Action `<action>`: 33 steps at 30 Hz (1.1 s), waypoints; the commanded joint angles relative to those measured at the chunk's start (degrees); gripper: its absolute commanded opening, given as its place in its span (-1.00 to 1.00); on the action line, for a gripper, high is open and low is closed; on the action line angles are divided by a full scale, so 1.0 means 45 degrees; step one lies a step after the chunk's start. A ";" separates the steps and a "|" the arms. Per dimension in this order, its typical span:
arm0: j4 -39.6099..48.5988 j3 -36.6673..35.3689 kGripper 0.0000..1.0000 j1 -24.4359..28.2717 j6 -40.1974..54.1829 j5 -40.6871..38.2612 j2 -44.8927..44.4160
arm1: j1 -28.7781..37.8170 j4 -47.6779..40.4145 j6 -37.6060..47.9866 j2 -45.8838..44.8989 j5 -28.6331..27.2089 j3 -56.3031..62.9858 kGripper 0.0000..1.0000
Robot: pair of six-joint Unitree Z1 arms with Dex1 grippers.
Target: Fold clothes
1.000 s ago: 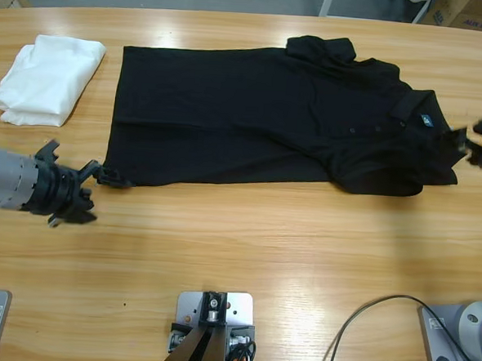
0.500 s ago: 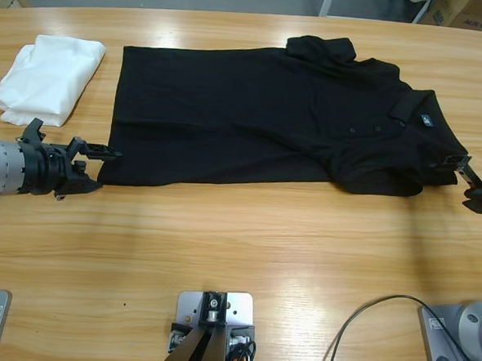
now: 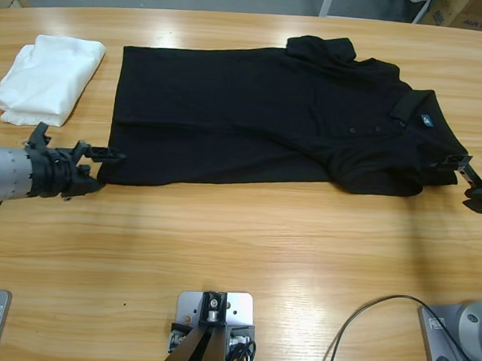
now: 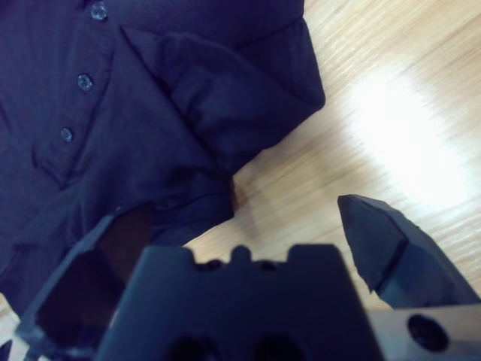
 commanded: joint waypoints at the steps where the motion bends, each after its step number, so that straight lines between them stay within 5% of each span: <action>1: -0.1204 0.0213 0.49 0.0066 0.0031 -0.0018 0.1985 | -0.0236 0.0217 0.0118 -0.0101 0.0112 0.0252 0.91; 5: -0.1704 0.0307 -0.03 0.0066 0.0133 -0.0026 0.2407 | -0.0600 0.0361 0.0399 0.0267 -0.0361 0.0170 0.89; 9: -0.1840 0.0330 -0.02 0.0066 0.0090 -0.0030 0.2372 | -0.1033 -0.0295 0.1067 0.1435 -0.0325 0.0244 0.89; 15: -0.1840 0.0389 -0.03 0.0066 0.0043 -0.0030 0.2278 | -0.1936 -0.4873 0.1649 0.4540 0.0960 0.1631 0.79; 16: -0.1840 0.0420 -0.13 0.0070 0.0043 -0.0030 0.2267 | -0.2061 -0.5080 0.1548 0.4603 0.1194 0.1627 0.72; 18: -0.1840 0.0447 -0.88 0.0081 0.0043 -0.0011 0.2239 | -0.2104 -0.5217 0.1387 0.4497 0.1569 0.1510 0.51; 21: -0.1840 0.0467 -0.95 0.0077 -0.0011 -0.0011 0.2173 | -0.2104 -0.4678 0.1387 0.3942 0.1636 0.1522 0.46; 26: -0.1821 0.0557 -1.00 0.0085 0.0090 -0.0011 0.2306 | -0.2104 -0.3873 0.1165 0.3513 0.1944 0.1338 -0.13; 28: -0.1840 0.0565 -1.00 0.0077 0.0274 -0.0003 0.2329 | -0.2104 -0.3635 0.0594 0.3692 0.2026 0.1170 -0.94; 33: -0.1813 0.0576 -1.00 0.0077 0.0516 0.0243 0.2439 | -0.2104 -0.2467 -0.0581 0.3782 0.1893 0.0510 -1.00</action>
